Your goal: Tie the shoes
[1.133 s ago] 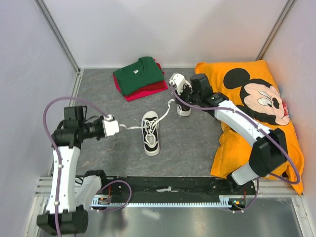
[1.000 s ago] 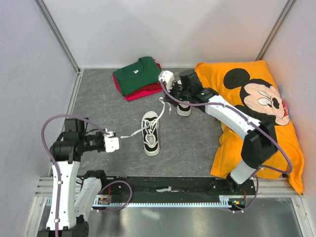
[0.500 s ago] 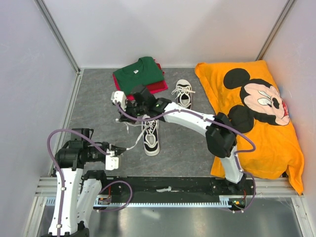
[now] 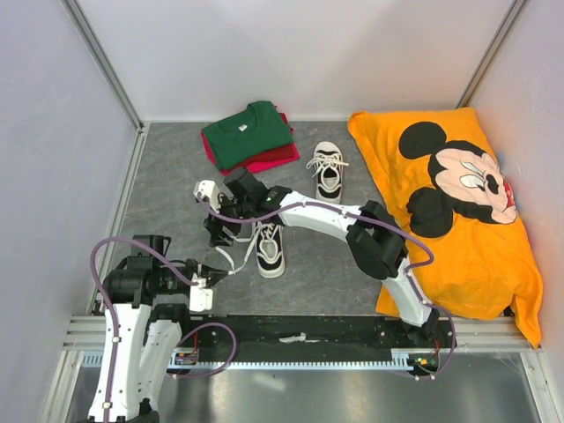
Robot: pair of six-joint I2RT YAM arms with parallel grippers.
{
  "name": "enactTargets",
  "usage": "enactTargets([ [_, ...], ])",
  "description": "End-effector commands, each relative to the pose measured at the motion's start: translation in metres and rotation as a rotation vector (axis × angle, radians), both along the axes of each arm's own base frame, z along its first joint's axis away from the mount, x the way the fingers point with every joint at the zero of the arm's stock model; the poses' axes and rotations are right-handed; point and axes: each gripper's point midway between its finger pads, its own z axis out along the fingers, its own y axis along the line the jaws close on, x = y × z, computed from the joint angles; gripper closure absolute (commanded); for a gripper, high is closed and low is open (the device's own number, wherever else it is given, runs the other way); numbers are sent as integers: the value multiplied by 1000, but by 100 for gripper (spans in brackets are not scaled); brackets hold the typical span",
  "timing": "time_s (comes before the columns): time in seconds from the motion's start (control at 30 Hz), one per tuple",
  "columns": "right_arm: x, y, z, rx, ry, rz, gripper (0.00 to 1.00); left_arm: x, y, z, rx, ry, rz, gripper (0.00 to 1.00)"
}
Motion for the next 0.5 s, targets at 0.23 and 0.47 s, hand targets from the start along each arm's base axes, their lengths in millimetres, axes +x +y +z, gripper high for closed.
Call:
enactTargets([
  [0.23,58,-71,135,189,-142,-195,23,84,-14,68,-288,380,242,98],
  [0.47,91,-155,99,77,-157,-304,47,200,-1,65,-334,452,462,99],
])
